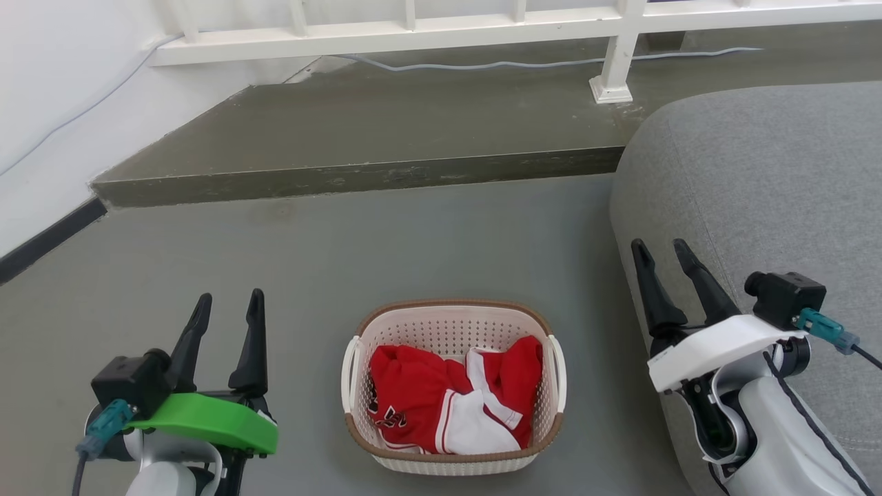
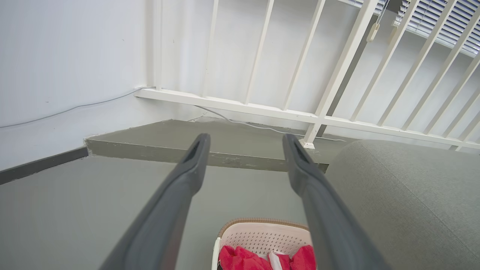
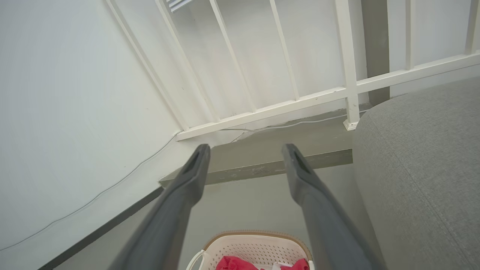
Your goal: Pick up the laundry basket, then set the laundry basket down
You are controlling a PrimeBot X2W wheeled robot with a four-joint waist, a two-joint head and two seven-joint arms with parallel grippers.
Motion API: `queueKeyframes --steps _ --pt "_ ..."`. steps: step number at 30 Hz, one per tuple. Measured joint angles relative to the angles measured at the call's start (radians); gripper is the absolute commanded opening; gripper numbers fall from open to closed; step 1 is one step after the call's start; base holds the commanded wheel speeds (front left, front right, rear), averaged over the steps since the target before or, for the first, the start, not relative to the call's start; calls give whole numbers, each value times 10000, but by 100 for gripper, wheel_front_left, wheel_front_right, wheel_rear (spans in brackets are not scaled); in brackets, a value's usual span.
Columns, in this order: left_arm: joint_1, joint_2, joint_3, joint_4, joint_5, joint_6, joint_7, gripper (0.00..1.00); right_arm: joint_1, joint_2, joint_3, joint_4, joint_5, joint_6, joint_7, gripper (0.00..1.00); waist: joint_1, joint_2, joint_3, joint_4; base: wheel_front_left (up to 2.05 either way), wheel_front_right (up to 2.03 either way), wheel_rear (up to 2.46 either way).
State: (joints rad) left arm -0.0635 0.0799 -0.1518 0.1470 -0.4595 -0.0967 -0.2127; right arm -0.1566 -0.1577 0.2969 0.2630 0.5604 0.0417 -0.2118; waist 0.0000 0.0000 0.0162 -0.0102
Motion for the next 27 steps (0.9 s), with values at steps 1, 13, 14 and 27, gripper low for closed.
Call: queueKeyframes --steps 1,13,14,27 --pt "-1 -2 -10 -8 81 0 -12 100 0 -2 21 0 -125 -6 -6 100 0 0 3 -4 0 0 0" --pt "-35 -38 -102 -176 1432 -42 -362 100 -61 -59 236 4 -1425 -102 -357 100 0 0 38 -45 0 0 0" --pt "-36 -42 -102 -176 1482 -44 -362 100 -69 -59 234 4 -1440 -102 -357 100 0 0 39 -46 0 0 0" --pt "-40 -111 -38 -174 1551 -130 -362 100 -91 0 81 25 -1501 -100 -357 100 0 0 49 -41 0 0 0"
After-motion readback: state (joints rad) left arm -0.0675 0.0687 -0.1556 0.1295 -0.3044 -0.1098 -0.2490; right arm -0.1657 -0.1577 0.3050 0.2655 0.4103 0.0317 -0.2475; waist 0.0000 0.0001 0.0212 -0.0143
